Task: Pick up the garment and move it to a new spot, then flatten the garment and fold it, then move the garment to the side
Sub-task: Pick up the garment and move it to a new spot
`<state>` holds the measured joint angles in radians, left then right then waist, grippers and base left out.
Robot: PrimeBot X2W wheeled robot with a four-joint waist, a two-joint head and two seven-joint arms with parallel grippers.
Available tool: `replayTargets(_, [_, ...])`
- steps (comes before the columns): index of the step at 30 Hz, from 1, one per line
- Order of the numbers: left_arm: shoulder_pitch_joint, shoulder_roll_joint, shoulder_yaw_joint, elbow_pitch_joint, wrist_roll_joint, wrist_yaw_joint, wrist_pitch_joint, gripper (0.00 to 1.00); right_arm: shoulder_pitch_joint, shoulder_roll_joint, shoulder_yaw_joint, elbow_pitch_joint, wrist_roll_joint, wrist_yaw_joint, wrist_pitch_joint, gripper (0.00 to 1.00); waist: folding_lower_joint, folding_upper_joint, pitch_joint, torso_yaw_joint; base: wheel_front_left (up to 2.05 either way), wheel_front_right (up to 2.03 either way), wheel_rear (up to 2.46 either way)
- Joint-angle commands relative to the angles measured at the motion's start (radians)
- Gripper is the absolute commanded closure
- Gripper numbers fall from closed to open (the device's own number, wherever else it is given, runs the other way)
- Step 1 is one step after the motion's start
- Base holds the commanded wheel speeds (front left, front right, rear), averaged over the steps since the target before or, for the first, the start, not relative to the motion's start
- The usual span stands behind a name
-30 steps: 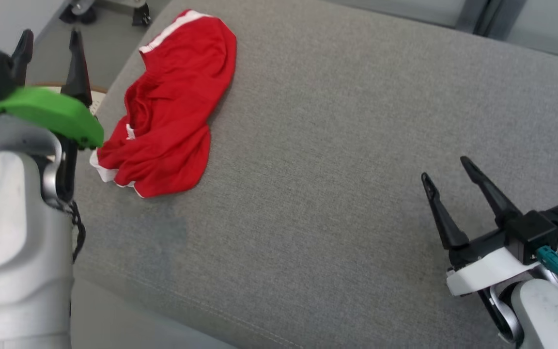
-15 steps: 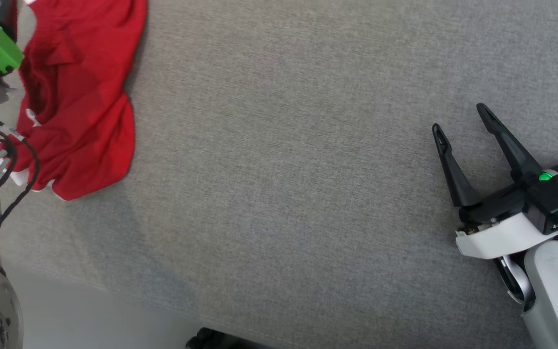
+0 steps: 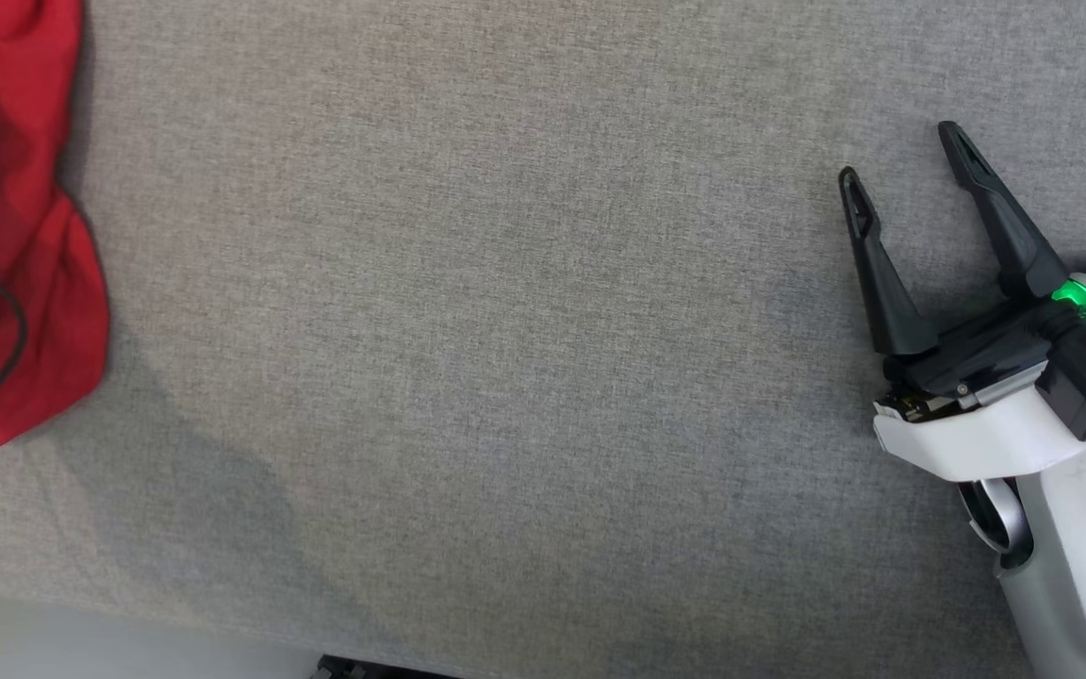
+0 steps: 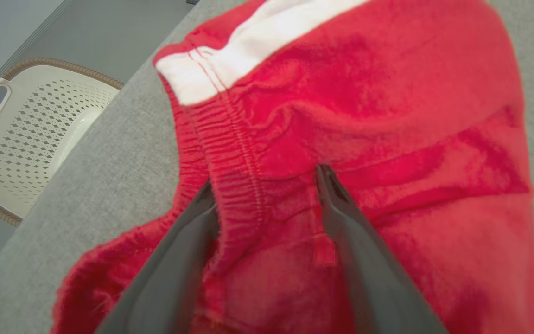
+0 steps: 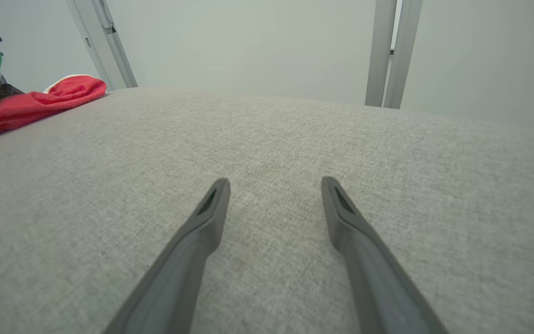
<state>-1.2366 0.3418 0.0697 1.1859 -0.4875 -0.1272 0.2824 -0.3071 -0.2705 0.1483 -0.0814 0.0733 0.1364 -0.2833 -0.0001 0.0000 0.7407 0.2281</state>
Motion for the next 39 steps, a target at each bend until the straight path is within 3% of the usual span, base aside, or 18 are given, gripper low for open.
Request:
replayTargets(1, [0.005, -0.02, -0.011, 0.01, -0.002, -0.004, -0.017, 1.0, 0.056, -0.037, -0.047, 0.141, -0.017, -0.011, 0.034, 0.0, 0.0001, 0.0, 0.02, -0.024, 0.0, 0.0, 0.0])
replayTargets(7, [0.022, -0.002, -0.086, -0.103, -0.028, -0.005, -0.184, 1.0, 0.049, 0.005, -0.041, 0.147, -0.02, -0.011, 0.034, 0.0, 0.0001, 0.0, -0.043, -0.033, 0.0, 0.0, 0.0])
replayTargets(13, [0.076, 0.072, -0.244, -0.267, -0.074, -0.003, -0.311, 1.0, 0.058, 0.07, -0.007, 0.145, 0.0, -0.007, 0.027, 0.0, 0.0001, 0.0, -0.179, -0.066, 0.0, 0.0, 0.0])
replayTargets(21, [0.129, 0.212, -0.446, -0.522, -0.153, -0.004, -0.36, 1.0, 0.062, 0.126, -0.021, 0.141, 0.022, -0.007, 0.019, 0.0, 0.0001, 0.0, -0.386, -0.169, 0.0, 0.0, 0.0])
replayTargets(26, [0.151, 0.25, -0.527, -0.661, -0.187, -0.004, -0.342, 1.0, 0.083, 0.148, -0.029, 0.148, 0.027, -0.007, 0.019, 0.0, 0.0001, 0.0, -0.487, -0.26, 0.0, 0.0, 0.0])
replayTargets(32, [0.172, 0.241, -0.605, -0.778, -0.215, -0.004, -0.294, 1.0, 0.106, 0.165, -0.033, 0.14, 0.03, -0.007, 0.019, 0.0, 0.0001, 0.0, -0.573, -0.397, 0.0, 0.0, 0.0])
replayTargets(39, [0.2, 0.184, -0.658, -0.868, -0.251, -0.004, -0.279, 1.0, 0.123, 0.157, -0.057, 0.112, 0.026, -0.007, 0.019, 0.0, 0.0001, 0.0, -0.596, -0.54, 0.0, 0.0, 0.0])
